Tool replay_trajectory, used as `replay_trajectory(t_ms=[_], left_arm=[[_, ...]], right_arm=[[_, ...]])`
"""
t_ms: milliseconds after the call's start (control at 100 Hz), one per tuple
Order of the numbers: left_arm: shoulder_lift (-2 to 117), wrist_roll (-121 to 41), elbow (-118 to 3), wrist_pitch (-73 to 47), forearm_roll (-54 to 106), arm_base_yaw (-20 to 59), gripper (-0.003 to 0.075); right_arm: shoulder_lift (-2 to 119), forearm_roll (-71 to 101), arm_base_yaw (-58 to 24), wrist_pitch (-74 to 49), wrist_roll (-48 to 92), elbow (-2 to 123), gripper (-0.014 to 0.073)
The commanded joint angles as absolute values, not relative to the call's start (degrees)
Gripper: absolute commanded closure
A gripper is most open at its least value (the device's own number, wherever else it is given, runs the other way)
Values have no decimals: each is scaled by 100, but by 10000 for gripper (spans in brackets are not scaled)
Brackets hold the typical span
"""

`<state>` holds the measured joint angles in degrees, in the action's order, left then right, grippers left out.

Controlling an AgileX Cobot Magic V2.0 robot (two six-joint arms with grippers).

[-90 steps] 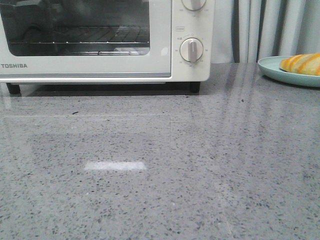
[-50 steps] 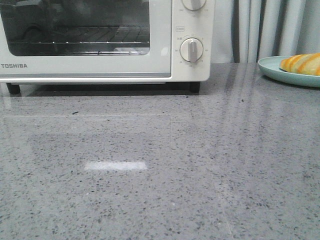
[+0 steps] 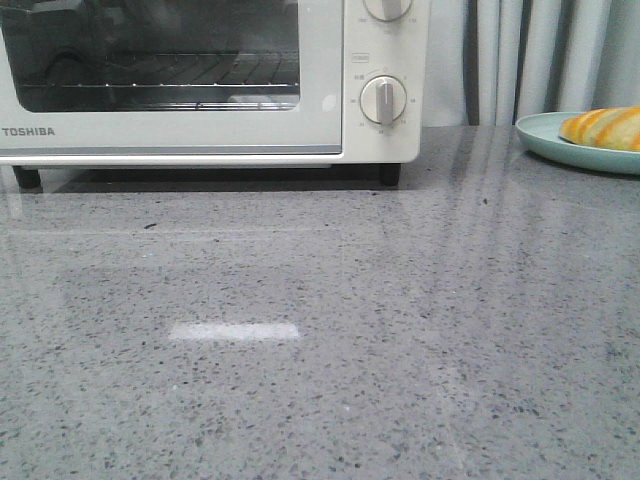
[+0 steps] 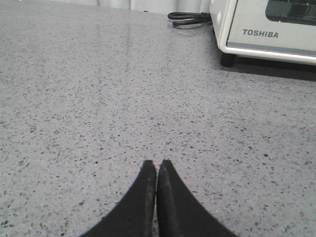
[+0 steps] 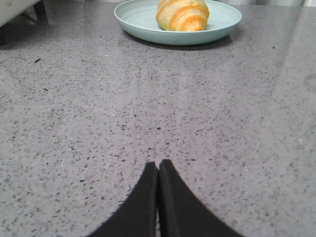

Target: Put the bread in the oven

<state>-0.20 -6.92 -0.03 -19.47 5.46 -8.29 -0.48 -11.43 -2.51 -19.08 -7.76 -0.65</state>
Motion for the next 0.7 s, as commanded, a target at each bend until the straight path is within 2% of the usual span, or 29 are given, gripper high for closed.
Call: replay_trajectory(t_ms=[0, 90, 260, 370, 600, 690], left_arm=[[-197, -649, 136, -1530, 461, -817, 741], [-197, -639, 136, -1303, 1022, -817, 741], [-197, -639, 136, -981, 4366, -817, 741], [-197, -639, 136, -962, 5139, -817, 741], [-197, -639, 125, -946, 6721, -817, 741], [-197, -822, 7, -1087, 6764, -817, 741]], right_arm=[[-167, -1569, -213, -1381, -736, -131, 652], [-167, -1478, -213, -303, -736, -131, 652], [-167, -468, -213, 1893, -773, -131, 652], [-167, 189, -213, 2857, -881, -131, 652], [-167, 1550, -213, 1899, -970, -119, 652], [-167, 2283, -213, 1762, -980, 63, 652]])
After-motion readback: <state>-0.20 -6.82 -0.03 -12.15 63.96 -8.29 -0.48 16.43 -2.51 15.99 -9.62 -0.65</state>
